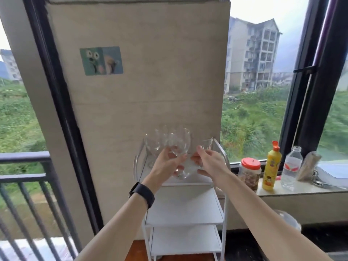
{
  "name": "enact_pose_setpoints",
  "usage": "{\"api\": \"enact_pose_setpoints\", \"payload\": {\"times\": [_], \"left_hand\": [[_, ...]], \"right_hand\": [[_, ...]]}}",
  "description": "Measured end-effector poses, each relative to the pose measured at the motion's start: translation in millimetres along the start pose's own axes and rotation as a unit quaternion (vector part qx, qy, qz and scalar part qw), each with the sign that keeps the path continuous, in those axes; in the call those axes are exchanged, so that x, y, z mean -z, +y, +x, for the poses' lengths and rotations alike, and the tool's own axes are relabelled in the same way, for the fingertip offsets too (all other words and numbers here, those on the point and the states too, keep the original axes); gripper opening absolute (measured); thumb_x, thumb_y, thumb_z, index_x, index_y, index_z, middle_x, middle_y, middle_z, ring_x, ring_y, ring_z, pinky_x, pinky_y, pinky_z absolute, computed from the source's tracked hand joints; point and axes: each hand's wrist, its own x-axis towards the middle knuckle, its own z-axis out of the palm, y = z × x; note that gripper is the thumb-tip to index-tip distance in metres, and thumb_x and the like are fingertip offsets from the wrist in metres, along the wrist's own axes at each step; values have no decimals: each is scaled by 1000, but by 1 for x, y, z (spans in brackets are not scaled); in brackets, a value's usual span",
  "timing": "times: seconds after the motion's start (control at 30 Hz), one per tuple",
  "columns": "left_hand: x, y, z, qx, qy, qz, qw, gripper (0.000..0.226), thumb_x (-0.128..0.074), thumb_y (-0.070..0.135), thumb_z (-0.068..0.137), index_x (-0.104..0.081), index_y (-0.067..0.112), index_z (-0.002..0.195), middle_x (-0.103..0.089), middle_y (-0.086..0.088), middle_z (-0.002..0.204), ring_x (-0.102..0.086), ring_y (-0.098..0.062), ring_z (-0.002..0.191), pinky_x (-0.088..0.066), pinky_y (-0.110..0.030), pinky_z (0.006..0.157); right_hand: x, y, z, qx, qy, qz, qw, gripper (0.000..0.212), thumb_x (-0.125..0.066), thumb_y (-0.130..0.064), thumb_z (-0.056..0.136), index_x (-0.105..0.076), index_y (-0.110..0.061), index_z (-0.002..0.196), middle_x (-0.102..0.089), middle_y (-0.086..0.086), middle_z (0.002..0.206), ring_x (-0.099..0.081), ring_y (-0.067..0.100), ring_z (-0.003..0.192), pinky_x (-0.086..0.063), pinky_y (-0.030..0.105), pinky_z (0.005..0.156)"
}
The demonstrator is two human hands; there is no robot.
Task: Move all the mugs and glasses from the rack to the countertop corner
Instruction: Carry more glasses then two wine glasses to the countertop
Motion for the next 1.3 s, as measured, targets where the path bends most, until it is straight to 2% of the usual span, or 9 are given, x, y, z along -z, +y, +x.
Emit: {"api": "enact_pose_setpoints", "payload": {"times": [0.17, 0.37, 0.53, 0.63, 0.8, 0.97, 1.13, 1.2, 1.3], "left_hand": [[4, -1, -6, -22, 5, 14, 1000, 47, -76, 40, 85, -55, 15, 119, -68, -10, 104, -69, -17, 76, -59, -36, 73], [16, -7, -23, -44, 1, 20, 999, 55, -77, 49, 81, -56, 14, 117, -69, -13, 105, -68, -16, 72, -61, -44, 77], [24, -15, -40, -66, 10, 21, 998, 59, -78, 55, 77, -58, 16, 116, -68, -16, 101, -70, -15, 67, -62, -43, 79], [18, -21, -61, -82, 20, 15, 996, 56, -78, 53, 78, -57, 17, 117, -69, -11, 95, -70, -14, 66, -60, -41, 79], [-11, -30, -106, -96, 0, 52, 994, 56, -75, 57, 79, -55, 22, 119, -73, -5, 94, -73, -20, 75, -60, -45, 83], [-80, -34, -154, -97, -65, 61, 991, 58, -77, 52, 79, -55, 20, 122, -67, -1, 107, -70, -21, 88, -60, -36, 78], [-194, -37, -212, -88, -185, 61, 977, 55, -81, 49, 77, -58, 19, 118, -68, 10, 105, -68, -7, 93, -59, -33, 85], [-245, -35, -243, -82, -235, 53, 967, 55, -82, 52, 74, -59, 22, 114, -69, 12, 103, -67, 1, 91, -57, -30, 85], [-322, -31, -299, -62, -314, 22, 947, 59, -82, 58, 68, -60, 23, 110, -72, 5, 102, -69, -10, 89, -58, -40, 87]], "right_hand": [[-1, -4, -4, -11, 4, -2, 1000, 46, -45, -53, 99, -68, -15, 90, -74, 0, 92, -69, 16, 92, -57, 42, 90], [2, 5, -30, 59, 13, -74, 995, 38, -40, -36, 101, -60, -16, 77, -66, 5, 83, -61, 22, 80, -50, 40, 73], [8, 27, -78, 129, 27, -105, 986, 43, -37, -41, 105, -63, -12, 87, -70, 10, 95, -61, 21, 82, -48, 33, 72], [23, 40, -112, 140, 22, -81, 987, 39, -39, -41, 106, -64, -14, 91, -71, 9, 96, -65, 25, 92, -52, 41, 83], [62, 74, -174, 95, 27, -15, 995, 33, -41, -36, 106, -67, -18, 99, -77, -4, 95, -69, 4, 93, -52, 31, 86], [125, 117, -235, 43, 85, -6, 995, 37, -42, -34, 106, -71, -12, 98, -77, -8, 93, -68, 2, 93, -53, 31, 83], [215, 152, -321, 9, 190, -8, 982, 35, -43, -31, 106, -71, -15, 91, -78, -7, 91, -69, 2, 90, -52, 33, 82], [255, 163, -363, 3, 234, -18, 972, 37, -42, -30, 106, -71, -11, 95, -77, -4, 90, -69, 3, 87, -53, 25, 76], [313, 180, -433, -4, 300, -25, 953, 37, -42, -29, 107, -71, -10, 94, -76, -2, 89, -69, 8, 87, -50, 17, 71]]}}
